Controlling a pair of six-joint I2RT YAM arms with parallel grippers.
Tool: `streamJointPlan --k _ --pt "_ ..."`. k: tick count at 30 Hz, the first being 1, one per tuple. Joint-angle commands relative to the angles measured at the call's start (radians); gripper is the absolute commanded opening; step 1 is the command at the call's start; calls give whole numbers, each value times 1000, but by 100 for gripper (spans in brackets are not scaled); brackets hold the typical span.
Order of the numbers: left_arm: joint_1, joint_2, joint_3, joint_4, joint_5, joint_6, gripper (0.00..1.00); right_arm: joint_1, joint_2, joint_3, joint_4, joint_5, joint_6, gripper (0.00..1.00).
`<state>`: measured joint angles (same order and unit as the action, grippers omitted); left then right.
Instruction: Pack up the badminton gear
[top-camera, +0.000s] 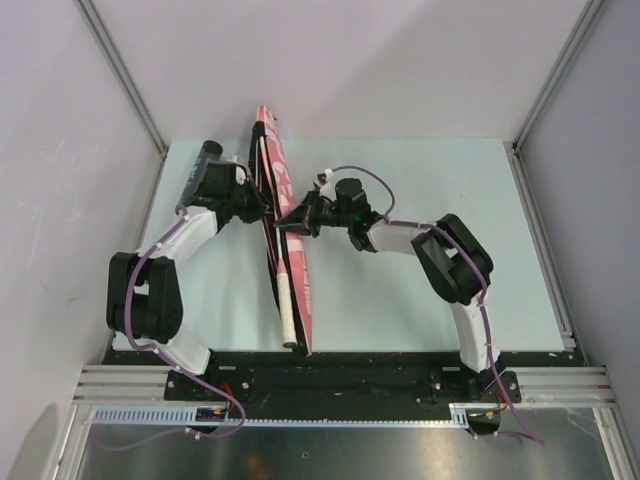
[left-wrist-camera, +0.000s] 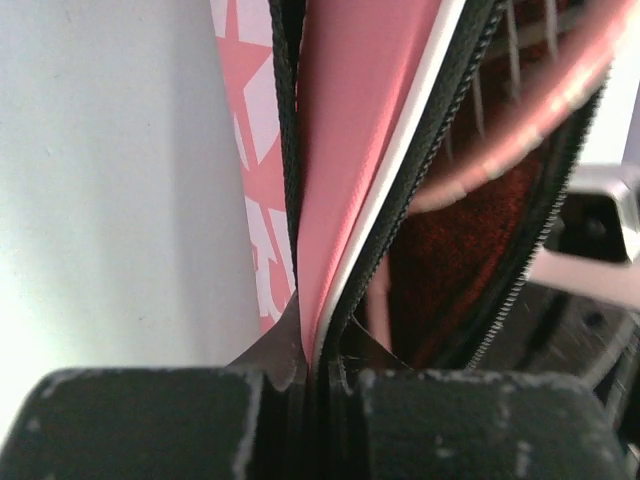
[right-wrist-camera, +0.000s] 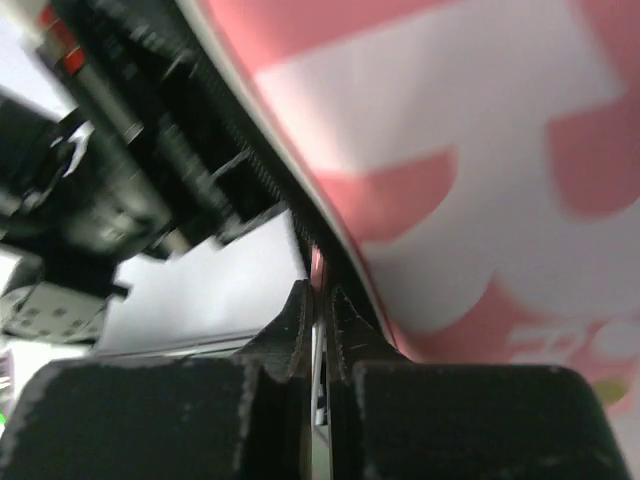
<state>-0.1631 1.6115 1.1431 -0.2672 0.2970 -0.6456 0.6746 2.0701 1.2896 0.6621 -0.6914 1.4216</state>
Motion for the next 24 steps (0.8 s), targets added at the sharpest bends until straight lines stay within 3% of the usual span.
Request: streamJointPlan --k 1,5,10,13,16,17,20,24 --pt "-13 -51 -17 11 83 49 0 -27 94 196 -200 36 -275 0" --pt "-18 -61 -31 13 96 64 0 -40 120 308 -431 107 -526 0" --pt "-18 -70 -33 11 97 69 0 -73 169 399 -521 87 -618 0" --pt "-18 -71 -31 11 96 73 0 -81 176 477 -656 148 -746 6" --pt "-19 -71 -32 11 97 72 0 -64 157 539 -832 230 -857 26" --pt "-19 -71 -31 11 97 73 0 -58 145 545 -895 236 -871 38" --pt "-19 -71 -29 11 93 72 0 -20 46 493 -961 254 -901 54" --pt "-19 -73 -28 11 99 64 0 14 -115 357 -1013 331 -929 59"
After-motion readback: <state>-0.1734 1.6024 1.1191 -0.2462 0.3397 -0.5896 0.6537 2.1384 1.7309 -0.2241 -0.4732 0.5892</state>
